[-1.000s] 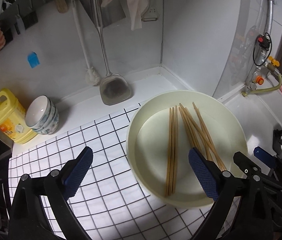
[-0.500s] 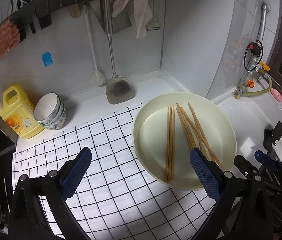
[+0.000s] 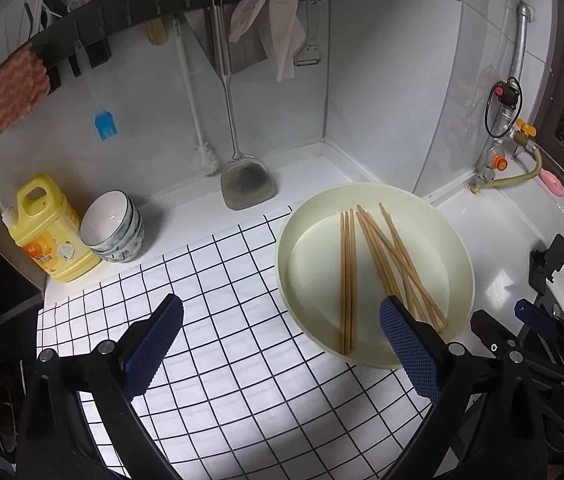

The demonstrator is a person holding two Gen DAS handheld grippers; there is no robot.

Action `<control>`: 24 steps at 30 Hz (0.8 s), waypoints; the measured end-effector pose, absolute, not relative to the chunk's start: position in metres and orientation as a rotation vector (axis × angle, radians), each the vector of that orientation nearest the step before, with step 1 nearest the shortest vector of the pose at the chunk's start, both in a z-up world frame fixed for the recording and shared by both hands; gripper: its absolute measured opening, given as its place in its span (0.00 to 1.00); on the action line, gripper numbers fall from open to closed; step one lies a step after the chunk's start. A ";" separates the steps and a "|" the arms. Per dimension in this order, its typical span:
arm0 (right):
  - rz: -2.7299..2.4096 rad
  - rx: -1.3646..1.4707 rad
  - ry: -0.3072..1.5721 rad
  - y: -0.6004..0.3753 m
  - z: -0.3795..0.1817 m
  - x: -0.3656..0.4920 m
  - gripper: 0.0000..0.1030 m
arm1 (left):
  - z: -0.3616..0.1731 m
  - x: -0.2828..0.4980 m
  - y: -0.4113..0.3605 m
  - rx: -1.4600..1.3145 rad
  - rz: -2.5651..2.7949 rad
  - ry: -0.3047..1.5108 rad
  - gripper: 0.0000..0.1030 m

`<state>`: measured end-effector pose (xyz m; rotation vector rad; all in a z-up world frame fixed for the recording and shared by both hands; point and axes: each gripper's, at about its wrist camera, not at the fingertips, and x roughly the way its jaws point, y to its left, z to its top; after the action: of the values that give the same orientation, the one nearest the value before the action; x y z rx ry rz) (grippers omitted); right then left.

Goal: Organize utensils

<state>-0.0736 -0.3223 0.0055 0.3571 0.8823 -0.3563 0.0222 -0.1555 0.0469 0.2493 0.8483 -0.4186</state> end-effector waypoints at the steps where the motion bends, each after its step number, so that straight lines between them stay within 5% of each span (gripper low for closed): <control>1: -0.357 0.356 0.882 -0.321 0.006 -0.074 0.65 | 0.047 0.022 -0.155 0.249 -0.422 0.850 0.94; 24: -0.358 0.341 0.878 -0.318 0.012 -0.075 0.66 | 0.049 0.025 -0.157 0.231 -0.426 0.865 0.94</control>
<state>-0.0745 -0.3176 0.0122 0.3409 0.8778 -0.3576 0.0248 -0.1573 0.0488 0.2313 0.8650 -0.4263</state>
